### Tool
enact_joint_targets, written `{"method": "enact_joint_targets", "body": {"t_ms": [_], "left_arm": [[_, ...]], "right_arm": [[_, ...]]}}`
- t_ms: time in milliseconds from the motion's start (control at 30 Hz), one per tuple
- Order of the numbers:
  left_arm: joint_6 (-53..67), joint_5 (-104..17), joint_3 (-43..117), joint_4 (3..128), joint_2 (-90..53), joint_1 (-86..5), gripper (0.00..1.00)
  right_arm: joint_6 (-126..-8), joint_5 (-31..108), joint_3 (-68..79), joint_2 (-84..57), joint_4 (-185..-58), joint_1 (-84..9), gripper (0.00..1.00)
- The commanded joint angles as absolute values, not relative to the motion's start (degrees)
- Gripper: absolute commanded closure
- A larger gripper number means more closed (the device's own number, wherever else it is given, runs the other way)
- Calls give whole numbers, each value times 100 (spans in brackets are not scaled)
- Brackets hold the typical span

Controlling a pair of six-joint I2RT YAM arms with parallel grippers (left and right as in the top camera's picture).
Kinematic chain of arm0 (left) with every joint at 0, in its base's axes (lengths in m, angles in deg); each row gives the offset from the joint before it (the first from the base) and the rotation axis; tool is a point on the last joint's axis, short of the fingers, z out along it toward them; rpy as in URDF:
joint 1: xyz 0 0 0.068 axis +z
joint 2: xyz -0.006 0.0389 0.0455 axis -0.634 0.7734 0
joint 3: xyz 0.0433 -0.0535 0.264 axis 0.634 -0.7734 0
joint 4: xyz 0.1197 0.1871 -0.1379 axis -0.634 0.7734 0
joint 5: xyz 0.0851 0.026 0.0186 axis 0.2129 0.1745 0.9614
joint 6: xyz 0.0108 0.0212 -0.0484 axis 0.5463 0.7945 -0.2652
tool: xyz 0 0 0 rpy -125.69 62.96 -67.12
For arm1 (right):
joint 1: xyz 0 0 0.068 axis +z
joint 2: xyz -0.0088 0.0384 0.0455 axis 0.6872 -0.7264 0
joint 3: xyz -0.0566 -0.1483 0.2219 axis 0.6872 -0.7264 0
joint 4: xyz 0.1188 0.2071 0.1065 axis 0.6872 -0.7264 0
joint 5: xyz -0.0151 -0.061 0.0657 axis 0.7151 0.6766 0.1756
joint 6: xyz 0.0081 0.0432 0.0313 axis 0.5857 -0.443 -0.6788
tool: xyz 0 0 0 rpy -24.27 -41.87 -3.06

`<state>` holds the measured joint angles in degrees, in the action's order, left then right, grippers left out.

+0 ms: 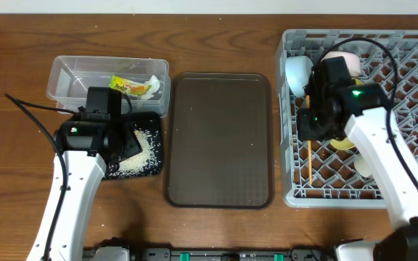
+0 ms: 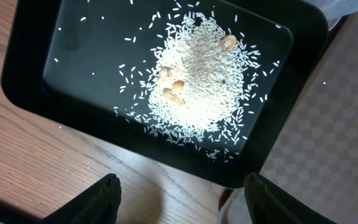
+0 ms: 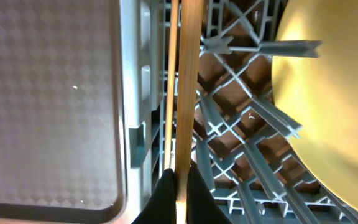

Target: Sort waste into correct bins and load items into the dishwasher rack

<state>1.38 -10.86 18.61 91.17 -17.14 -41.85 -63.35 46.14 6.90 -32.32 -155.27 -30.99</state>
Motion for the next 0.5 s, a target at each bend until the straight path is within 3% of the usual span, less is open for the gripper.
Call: {"method": "enact_joint_targets", "body": {"t_ms": [0,67,100,467], "left_arm": [[108,-1062,1903,9154,-1694,-4167,34],[108,-1060,1903,9154,-1694,-4167,34],[108,-1060,1903,9154,-1694,-4167,34],[110,-1056,1903,9157,-1694,-4167,33]], "right_arm": [[-6151,4570,720,-3472,-15542,-3096,86],[-6151,4572,720,-3549,-15531,-3096,71],[-6153,4572,720,-3568,-15514,-3096,69],[-6188,4576,723,-3527,-15400,-3103,68]]}}
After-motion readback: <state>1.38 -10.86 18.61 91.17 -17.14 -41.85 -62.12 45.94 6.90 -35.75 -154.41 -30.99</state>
